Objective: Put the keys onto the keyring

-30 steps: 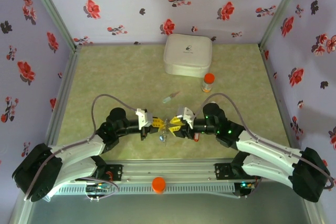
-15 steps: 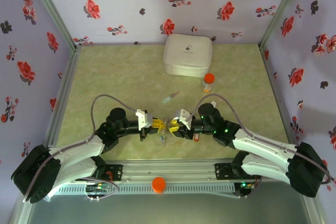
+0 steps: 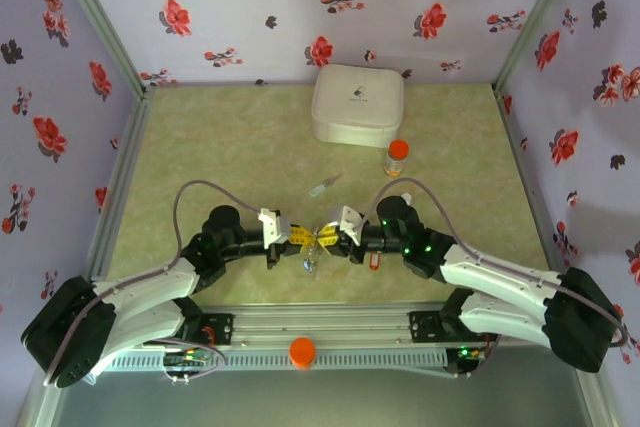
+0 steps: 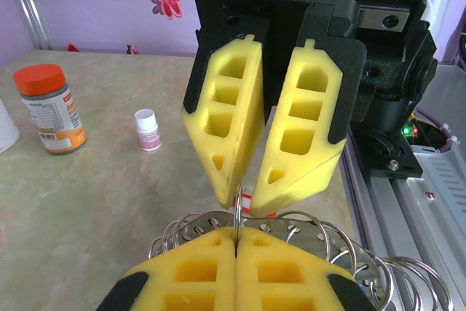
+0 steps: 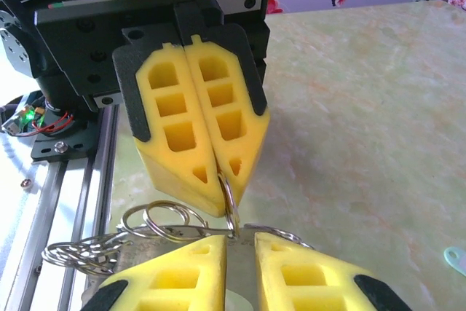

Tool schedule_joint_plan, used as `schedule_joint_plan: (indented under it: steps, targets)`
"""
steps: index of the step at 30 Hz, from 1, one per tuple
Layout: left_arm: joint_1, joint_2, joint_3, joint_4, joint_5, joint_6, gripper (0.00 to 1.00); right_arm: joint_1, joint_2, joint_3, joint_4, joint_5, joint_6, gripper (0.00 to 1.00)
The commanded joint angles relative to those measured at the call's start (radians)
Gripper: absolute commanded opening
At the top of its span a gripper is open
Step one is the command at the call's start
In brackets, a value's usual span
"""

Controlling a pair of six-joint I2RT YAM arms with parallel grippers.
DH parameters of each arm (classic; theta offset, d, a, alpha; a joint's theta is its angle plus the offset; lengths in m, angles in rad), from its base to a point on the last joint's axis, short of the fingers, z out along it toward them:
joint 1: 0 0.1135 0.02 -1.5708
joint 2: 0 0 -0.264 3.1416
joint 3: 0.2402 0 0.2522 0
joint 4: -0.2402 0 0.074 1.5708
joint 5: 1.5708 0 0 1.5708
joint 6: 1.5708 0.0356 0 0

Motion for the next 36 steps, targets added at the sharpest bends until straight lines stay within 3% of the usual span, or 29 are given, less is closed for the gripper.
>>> schedule_joint_plan:
  steps: [1, 11, 12, 13, 15, 20, 23, 36]
  targets:
    - [0.005, -0.015, 0.02, 0.024, 0.031, 0.028, 0.0, 0.011, 0.016, 0.031, 0.071, -0.021, 0.013, 0.15]
    - [0.005, -0.016, 0.023, 0.013, 0.0, 0.025, 0.02, 0.018, 0.025, 0.043, 0.058, -0.019, 0.005, 0.0]
    - [0.006, -0.02, 0.025, -0.001, -0.028, 0.014, 0.12, 0.017, 0.023, 0.052, 0.037, -0.02, 0.0, 0.0]
    - [0.005, -0.03, 0.029, -0.035, -0.053, 0.017, 0.28, 0.018, 0.022, 0.065, 0.003, -0.017, -0.012, 0.0]
    - [0.005, -0.058, 0.049, -0.135, -0.083, 0.052, 0.37, 0.02, 0.018, 0.108, -0.105, -0.014, -0.047, 0.0]
    - [-0.007, -0.125, 0.169, -0.505, -0.128, 0.203, 0.37, 0.027, 0.032, 0.238, -0.39, 0.023, -0.145, 0.0]
    - [-0.01, -0.141, 0.208, -0.614, -0.132, 0.251, 0.36, 0.04, 0.059, 0.303, -0.498, 0.052, -0.185, 0.0]
    - [-0.018, -0.093, 0.267, -0.649, -0.062, 0.289, 0.19, 0.085, 0.165, 0.461, -0.649, 0.101, -0.209, 0.0]
